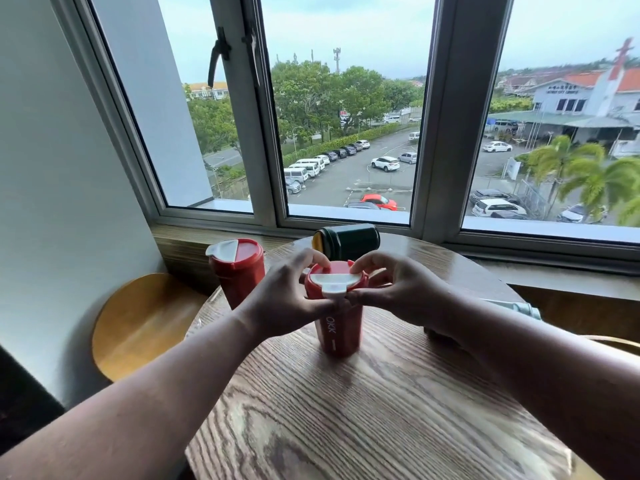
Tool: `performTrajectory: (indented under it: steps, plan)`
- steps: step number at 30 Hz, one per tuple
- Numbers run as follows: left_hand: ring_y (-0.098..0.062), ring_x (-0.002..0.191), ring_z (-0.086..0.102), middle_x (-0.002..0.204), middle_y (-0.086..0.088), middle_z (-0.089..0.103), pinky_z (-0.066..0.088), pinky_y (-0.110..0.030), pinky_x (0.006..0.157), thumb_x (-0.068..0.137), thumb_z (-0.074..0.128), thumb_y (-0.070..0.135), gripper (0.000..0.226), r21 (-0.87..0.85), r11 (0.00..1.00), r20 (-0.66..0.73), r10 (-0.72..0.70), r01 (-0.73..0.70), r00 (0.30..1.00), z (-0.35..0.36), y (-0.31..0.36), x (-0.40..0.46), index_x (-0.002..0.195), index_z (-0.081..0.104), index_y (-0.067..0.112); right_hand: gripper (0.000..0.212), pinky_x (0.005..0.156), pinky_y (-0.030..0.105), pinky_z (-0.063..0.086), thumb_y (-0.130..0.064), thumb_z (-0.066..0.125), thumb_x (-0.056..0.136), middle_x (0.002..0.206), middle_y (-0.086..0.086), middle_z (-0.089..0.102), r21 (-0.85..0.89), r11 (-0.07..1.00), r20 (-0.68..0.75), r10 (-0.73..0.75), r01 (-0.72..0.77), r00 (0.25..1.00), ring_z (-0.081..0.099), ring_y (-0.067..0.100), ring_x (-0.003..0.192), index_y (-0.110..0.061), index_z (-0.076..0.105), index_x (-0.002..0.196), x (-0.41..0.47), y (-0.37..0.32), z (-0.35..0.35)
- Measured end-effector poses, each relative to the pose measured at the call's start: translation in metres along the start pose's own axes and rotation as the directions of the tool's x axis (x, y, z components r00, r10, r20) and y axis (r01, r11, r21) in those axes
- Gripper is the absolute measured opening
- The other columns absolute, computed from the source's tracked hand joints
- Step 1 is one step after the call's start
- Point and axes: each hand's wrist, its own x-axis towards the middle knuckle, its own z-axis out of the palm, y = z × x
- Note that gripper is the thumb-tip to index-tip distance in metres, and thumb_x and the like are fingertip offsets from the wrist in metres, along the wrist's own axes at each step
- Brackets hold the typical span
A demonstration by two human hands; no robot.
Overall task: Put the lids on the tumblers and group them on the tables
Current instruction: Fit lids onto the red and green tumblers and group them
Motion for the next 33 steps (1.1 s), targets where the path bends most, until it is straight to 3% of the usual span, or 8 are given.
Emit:
performTrajectory:
  steps: [7, 12, 17, 21, 26, 29, 31, 33]
  plan:
    - [-0.011, 0.096, 0.065, 0.106, 0.010, 0.065, 0.059, -0.042, 0.080, 0.066, 0.079, 0.065, 0.054, 0.145, 0.989, 0.082, -0.023, 0.011, 0.996, -0.007, 0.012, 0.005, 0.106, 0.058, 0.034, 0.033, 0.086, 0.038, 0.058, -0.036, 0.081, 0.076, 0.098, 0.000, 0.070, -0.099, 0.995, 0.061, -0.006, 0.012, 0.998, 0.069, 0.020, 0.094, -0.030, 0.064, 0.103, -0.001, 0.001, -0.008]
    - [-0.007, 0.100, 0.059, 0.114, 0.014, 0.060, 0.055, -0.040, 0.086, 0.066, 0.067, 0.077, 0.062, 0.349, 0.937, 0.032, 0.003, -0.014, 0.999, -0.012, 0.035, 0.012, 0.109, 0.060, 0.034, 0.032, 0.087, 0.034, 0.057, -0.037, 0.078, 0.079, 0.106, 0.000, 0.067, -0.179, 0.984, 0.024, -0.009, 0.013, 1.000, 0.068, 0.016, 0.097, -0.028, 0.066, 0.107, -0.013, 0.001, -0.041]
    - [-0.016, 0.103, 0.061, 0.116, 0.006, 0.065, 0.054, -0.038, 0.088, 0.071, 0.057, 0.080, 0.068, 0.476, 0.850, 0.018, 0.247, -0.225, 0.969, 0.015, 0.091, 0.025, 0.110, 0.066, 0.025, 0.017, 0.088, 0.037, 0.056, -0.038, 0.077, 0.080, 0.093, -0.006, 0.069, -0.269, 0.962, -0.087, 0.018, -0.040, 0.996, 0.066, 0.012, 0.089, -0.030, 0.067, 0.092, -0.039, 0.019, -0.100]
    - [-0.015, 0.107, 0.062, 0.118, 0.008, 0.065, 0.053, -0.037, 0.089, 0.076, 0.063, 0.071, 0.058, 0.495, 0.778, 0.226, 0.315, -0.387, 0.922, 0.071, 0.129, 0.034, 0.117, 0.064, 0.029, 0.017, 0.085, 0.038, 0.055, -0.036, 0.075, 0.081, 0.089, -0.007, 0.068, -0.344, 0.930, -0.214, 0.055, -0.128, 0.975, 0.066, 0.015, 0.087, -0.026, 0.069, 0.094, -0.062, 0.048, -0.143]
    - [-0.017, 0.127, 0.050, 0.139, 0.007, 0.053, 0.045, -0.037, 0.103, 0.071, 0.065, 0.075, 0.088, 0.582, 0.661, 0.488, 0.182, -0.473, 0.854, 0.142, 0.141, 0.055, 0.145, 0.042, 0.033, 0.009, 0.085, 0.045, 0.054, -0.032, 0.069, 0.086, 0.099, 0.007, 0.069, -0.156, 0.935, -0.284, 0.267, -0.319, 0.921, 0.065, 0.022, 0.088, -0.028, 0.062, 0.090, -0.088, 0.101, -0.165]
    - [-0.019, 0.129, 0.049, 0.141, 0.008, 0.050, 0.044, -0.041, 0.105, 0.065, 0.066, 0.078, 0.102, 0.609, 0.633, 0.541, 0.111, -0.479, 0.834, 0.167, 0.141, 0.066, 0.150, 0.030, 0.036, 0.019, 0.077, 0.041, 0.054, -0.034, 0.066, 0.090, 0.107, 0.011, 0.064, -0.022, 0.909, -0.173, 0.406, -0.415, 0.897, 0.060, 0.022, 0.093, -0.021, 0.061, 0.102, -0.105, 0.115, -0.164]
    - [-0.020, 0.131, 0.048, 0.145, 0.008, 0.047, 0.040, -0.043, 0.108, 0.066, 0.067, 0.077, 0.105, 0.624, 0.629, 0.555, 0.061, -0.463, 0.830, 0.178, 0.139, 0.070, 0.152, 0.024, 0.036, 0.028, 0.068, 0.030, 0.049, -0.042, 0.066, 0.088, 0.104, 0.007, 0.061, 0.051, 0.893, -0.086, 0.450, -0.447, 0.889, 0.058, 0.020, 0.091, -0.019, 0.061, 0.104, -0.113, 0.118, -0.160]
    - [-0.020, 0.131, 0.047, 0.144, 0.008, 0.047, 0.038, -0.044, 0.108, 0.067, 0.067, 0.076, 0.105, 0.637, 0.614, 0.550, 0.060, -0.465, 0.833, 0.183, 0.139, 0.070, 0.153, 0.021, 0.037, 0.045, 0.068, 0.028, 0.047, -0.055, 0.068, 0.077, 0.093, 0.002, 0.058, 0.066, 0.898, -0.017, 0.437, -0.435, 0.899, 0.055, 0.015, 0.081, -0.017, 0.063, 0.101, -0.118, 0.120, -0.156]
